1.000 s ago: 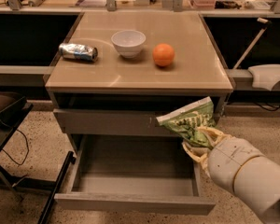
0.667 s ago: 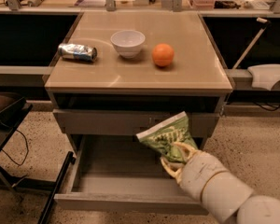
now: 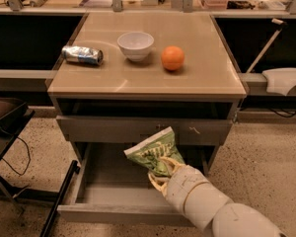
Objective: Place green jalapeno chip bag into middle drawer
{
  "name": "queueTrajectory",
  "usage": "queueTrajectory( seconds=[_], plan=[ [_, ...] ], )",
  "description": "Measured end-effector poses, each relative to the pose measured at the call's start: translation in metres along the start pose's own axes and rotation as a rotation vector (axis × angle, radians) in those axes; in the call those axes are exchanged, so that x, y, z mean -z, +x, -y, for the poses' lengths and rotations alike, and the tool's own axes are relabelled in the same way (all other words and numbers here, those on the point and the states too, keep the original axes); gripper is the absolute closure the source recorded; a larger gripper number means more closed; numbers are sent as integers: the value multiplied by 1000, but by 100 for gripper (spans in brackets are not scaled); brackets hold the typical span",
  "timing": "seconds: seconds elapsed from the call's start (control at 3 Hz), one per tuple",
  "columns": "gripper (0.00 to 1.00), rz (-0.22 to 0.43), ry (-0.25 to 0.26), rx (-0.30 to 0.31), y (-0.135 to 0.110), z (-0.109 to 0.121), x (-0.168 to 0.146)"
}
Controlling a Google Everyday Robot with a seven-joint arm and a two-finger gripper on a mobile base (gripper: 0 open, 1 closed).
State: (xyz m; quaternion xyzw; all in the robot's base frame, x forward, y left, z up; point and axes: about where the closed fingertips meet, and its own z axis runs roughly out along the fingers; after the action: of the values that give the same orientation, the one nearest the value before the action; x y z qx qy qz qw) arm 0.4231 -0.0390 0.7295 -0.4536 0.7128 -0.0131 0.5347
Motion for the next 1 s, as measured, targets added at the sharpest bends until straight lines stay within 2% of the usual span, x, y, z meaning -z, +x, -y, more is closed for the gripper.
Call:
queueTrajectory(
  seconds=[0.33, 0.67, 1.0],
  plan=[
    [100, 0, -1, 0, 0, 0, 0],
    [100, 51, 55, 36, 5, 24, 0],
    [100, 76, 205, 57, 31, 100, -6]
  ],
)
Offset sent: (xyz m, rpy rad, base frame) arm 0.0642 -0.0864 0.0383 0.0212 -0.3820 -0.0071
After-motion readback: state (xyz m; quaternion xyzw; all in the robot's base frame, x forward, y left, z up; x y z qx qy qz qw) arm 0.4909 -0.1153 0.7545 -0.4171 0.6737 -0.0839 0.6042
